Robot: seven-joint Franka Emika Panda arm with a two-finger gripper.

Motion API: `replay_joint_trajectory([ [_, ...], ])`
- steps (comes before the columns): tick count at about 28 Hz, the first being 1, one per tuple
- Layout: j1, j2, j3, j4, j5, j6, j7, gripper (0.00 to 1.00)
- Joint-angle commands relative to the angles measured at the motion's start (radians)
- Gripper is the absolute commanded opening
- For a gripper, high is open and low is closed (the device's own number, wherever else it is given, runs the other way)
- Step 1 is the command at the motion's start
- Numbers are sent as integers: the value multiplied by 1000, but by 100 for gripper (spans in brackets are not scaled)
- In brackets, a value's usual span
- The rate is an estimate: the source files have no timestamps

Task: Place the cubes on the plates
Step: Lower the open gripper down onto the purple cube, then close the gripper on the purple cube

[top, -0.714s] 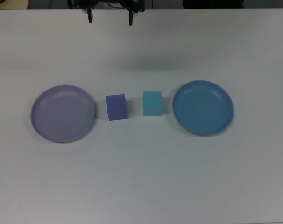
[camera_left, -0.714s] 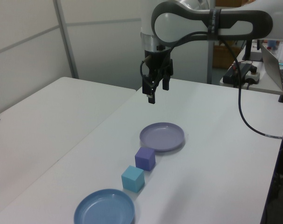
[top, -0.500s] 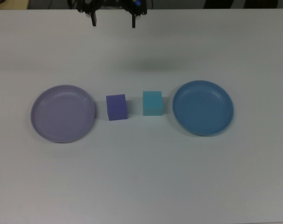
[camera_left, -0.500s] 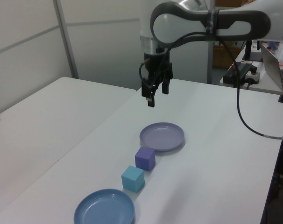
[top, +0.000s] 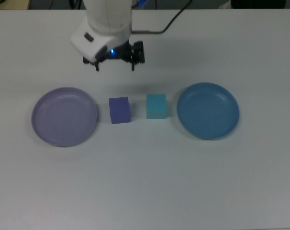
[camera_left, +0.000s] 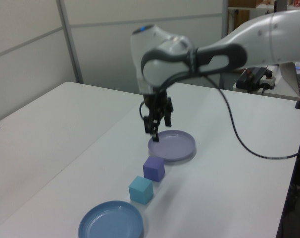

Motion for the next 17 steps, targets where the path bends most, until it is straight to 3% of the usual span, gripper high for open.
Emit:
replay_joint_trajectory([
  [1,30,41,-3,-80,-58,114,-12,100],
  [4,32,72,-3,-122,-81,202,-11,100],
  [15,34,169,-3,-117,-87,300,-9,100],
  [16,32,173,-3,-116,-87,307,-9,96],
  [17,32,179,-3,-116,-89,321,-11,73],
])
